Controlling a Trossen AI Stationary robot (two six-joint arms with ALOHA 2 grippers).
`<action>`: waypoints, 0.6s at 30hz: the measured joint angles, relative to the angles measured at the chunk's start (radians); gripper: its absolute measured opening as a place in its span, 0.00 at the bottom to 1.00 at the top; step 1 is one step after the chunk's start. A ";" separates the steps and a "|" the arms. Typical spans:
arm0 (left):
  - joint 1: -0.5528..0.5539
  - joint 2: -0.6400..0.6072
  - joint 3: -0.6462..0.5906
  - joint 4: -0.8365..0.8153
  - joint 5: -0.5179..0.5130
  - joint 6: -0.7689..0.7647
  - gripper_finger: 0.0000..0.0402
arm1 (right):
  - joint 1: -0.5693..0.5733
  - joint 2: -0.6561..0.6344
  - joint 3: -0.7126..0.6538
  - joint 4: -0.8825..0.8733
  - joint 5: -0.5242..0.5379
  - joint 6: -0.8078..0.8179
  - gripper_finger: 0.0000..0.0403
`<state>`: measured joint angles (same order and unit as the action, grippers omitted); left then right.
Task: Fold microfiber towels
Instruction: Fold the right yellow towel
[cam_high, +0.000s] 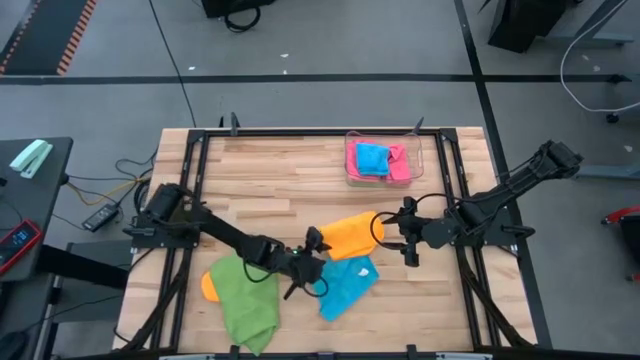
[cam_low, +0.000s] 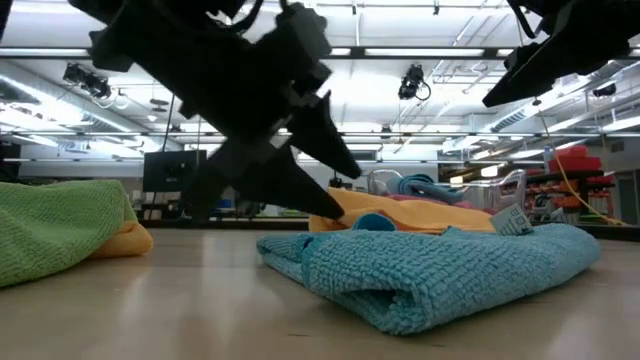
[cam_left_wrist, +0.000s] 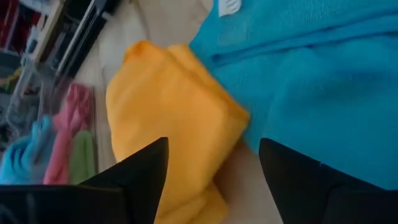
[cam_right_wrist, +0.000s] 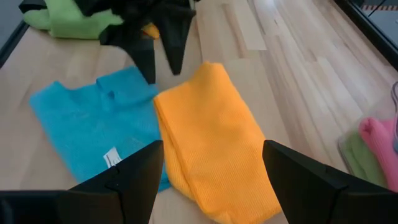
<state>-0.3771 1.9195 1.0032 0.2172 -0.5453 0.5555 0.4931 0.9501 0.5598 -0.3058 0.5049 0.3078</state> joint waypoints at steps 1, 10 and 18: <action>0.000 0.016 0.018 0.000 0.000 0.018 0.64 | 0.000 0.000 0.000 0.000 0.000 0.003 0.71; 0.005 0.090 0.064 -0.012 -0.085 0.245 0.62 | 0.000 0.000 0.000 0.006 -0.001 0.008 0.71; 0.009 0.124 0.069 0.009 -0.092 0.349 0.57 | 0.000 0.000 0.000 0.008 -0.001 0.003 0.71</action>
<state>-0.3679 2.0439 1.0718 0.2258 -0.6373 0.9050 0.4931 0.9501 0.5599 -0.2977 0.5037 0.3111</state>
